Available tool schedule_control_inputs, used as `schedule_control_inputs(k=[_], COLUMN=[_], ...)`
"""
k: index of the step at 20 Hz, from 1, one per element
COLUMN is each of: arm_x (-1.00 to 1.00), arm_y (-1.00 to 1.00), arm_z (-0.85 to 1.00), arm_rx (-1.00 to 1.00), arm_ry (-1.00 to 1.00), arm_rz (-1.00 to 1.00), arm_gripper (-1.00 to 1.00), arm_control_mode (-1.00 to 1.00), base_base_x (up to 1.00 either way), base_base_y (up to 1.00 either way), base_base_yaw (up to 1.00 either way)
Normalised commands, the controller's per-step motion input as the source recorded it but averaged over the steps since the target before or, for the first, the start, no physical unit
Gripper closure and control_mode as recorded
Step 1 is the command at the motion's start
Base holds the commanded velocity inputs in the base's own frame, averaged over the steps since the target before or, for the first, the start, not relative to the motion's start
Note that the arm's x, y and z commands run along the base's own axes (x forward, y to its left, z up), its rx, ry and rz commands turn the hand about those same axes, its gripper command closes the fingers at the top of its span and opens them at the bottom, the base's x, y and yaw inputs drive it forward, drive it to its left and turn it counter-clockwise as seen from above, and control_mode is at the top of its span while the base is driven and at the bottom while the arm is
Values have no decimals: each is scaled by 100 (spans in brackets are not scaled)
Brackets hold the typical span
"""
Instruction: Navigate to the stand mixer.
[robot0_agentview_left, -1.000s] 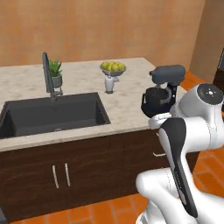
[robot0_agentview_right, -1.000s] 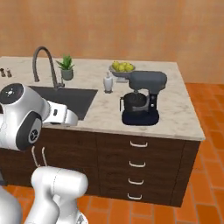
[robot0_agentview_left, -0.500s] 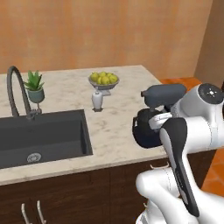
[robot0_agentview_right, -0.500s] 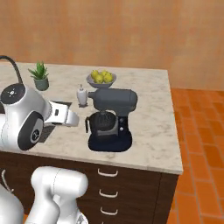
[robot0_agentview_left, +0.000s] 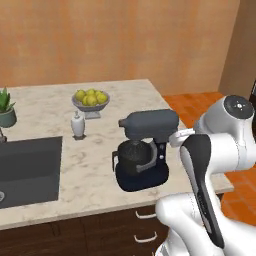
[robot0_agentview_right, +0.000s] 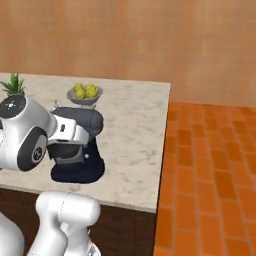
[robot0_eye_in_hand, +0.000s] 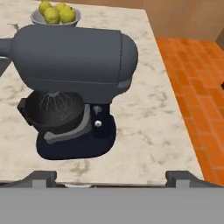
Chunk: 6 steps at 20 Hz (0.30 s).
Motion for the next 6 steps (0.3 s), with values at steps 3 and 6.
schedule_control_inputs(k=[3,6], arm_x=[0,0], arm_y=[0,0], arm_z=[0,0], arm_rx=[0,0], arm_ry=[0,0], arm_rz=[0,0], arm_gripper=[-100,-100], arm_control_mode=[100,100], base_base_x=[89,99], base_base_y=[-40,10], base_base_yaw=[12,2])
